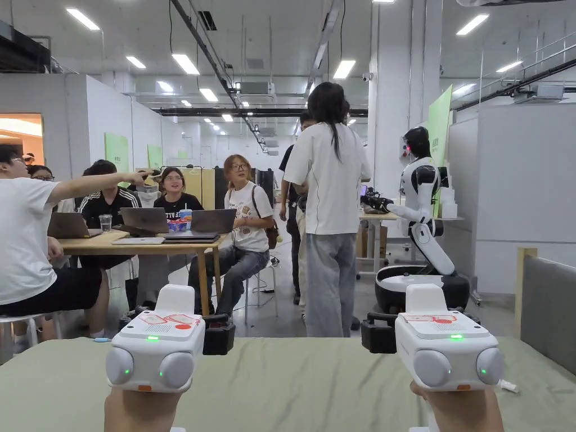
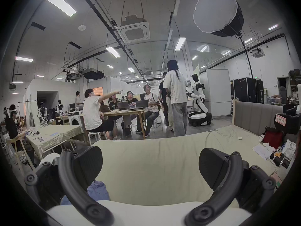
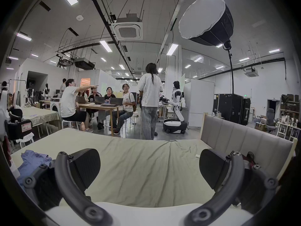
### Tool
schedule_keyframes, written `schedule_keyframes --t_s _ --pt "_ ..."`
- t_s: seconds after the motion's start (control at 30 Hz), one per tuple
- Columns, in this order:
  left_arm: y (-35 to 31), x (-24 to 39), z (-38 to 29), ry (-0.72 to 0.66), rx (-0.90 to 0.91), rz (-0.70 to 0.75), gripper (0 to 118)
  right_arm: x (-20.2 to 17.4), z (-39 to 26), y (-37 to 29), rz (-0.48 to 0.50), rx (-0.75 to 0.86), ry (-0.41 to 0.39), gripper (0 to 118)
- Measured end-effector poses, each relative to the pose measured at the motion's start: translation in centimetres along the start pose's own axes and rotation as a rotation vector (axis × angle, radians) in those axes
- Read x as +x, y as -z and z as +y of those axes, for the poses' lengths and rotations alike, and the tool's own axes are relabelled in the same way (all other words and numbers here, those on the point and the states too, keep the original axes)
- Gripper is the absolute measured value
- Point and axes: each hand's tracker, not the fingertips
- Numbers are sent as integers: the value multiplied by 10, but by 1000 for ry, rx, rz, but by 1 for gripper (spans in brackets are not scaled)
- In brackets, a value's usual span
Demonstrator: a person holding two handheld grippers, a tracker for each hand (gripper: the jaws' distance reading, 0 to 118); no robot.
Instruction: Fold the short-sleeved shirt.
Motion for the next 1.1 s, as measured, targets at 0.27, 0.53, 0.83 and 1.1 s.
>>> schedule_keyframes --t_s 0.27,0.53,0.83,1.1 --pt "-1 1 -1 -6 -1 -4 118 0 -2 1 10 -6 -1 118" --pt "4 1 -3 -5 2 -38 87 1 -2 -2 20 -5 5 48" --pt "1 12 0 -8 34 -57 0 -5 2 -10 -12 13 -32 0" --pt "-14 -53 -8 -58 14 82 0 -66 7 2 100 24 -55 0"
